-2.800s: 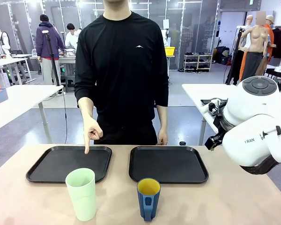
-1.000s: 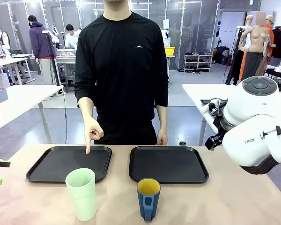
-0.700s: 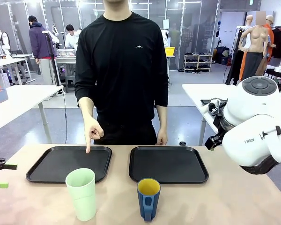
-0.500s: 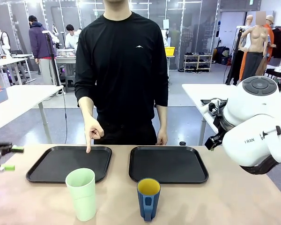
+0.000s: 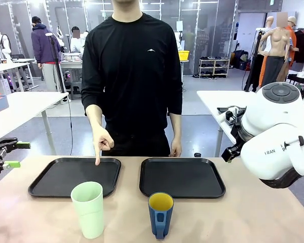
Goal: Sort and store the cups by type.
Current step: Pick up the Reusable plastic cup.
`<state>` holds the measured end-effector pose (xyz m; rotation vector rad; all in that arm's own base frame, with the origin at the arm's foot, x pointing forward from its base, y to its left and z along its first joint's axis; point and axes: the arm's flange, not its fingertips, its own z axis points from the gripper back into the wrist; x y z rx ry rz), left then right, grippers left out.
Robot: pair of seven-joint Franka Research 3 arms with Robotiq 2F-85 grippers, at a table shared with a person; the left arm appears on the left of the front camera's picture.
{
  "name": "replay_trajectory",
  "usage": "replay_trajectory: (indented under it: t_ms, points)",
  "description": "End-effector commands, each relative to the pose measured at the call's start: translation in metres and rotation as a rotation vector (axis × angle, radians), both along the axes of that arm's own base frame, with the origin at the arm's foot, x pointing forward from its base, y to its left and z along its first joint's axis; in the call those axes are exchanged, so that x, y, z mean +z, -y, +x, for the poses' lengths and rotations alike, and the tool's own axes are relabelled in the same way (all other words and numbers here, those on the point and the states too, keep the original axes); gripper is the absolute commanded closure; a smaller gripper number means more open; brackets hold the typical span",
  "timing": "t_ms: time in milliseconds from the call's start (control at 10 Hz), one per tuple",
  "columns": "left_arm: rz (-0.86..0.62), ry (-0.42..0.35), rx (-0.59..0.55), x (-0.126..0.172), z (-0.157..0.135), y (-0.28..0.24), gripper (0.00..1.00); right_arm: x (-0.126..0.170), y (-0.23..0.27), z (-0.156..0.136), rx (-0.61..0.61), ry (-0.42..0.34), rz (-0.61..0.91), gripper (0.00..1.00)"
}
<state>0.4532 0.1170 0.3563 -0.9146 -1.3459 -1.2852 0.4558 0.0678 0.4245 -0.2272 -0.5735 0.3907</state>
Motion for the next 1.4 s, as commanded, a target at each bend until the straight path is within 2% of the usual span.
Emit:
replay_trajectory:
  t_ms: [0,200,300,400,500,900,1000,1200,1300]
  points:
    - [0.033,0.017,0.025,0.006,0.002,-0.003,0.00,0.000,0.000,0.000,0.000,0.000,-0.002,0.00]
    - [0.006,0.002,0.008,0.001,0.000,-0.002,0.00,0.000,0.000,0.000,0.000,0.000,-0.002,0.00]
    - [-0.017,0.029,-0.102,-0.008,0.022,-0.002,0.00,0.000,0.000,0.000,0.000,0.000,-0.002,0.00]
    - [0.040,0.033,-0.120,-0.019,0.040,-0.003,0.00,0.000,0.000,0.000,0.000,0.000,-0.002,0.00]
    - [0.029,0.028,-0.196,-0.028,0.052,-0.002,0.00,0.000,0.000,0.000,0.000,0.000,-0.002,0.00]
    - [0.048,-0.011,-0.403,-0.054,0.079,0.030,0.00,0.000,0.000,0.000,0.000,0.000,-0.002,0.00]
    - [0.043,-0.038,-0.417,-0.060,0.078,0.042,0.00,0.000,0.000,0.000,0.000,0.000,-0.002,0.00]
    - [0.008,-0.067,-0.440,-0.072,0.056,0.067,0.00,0.000,0.000,0.000,0.000,0.000,-0.002,0.00]
    - [-0.022,-0.044,-0.438,-0.074,0.041,0.075,0.00,0.000,0.000,0.000,0.000,0.000,-0.002,0.00]
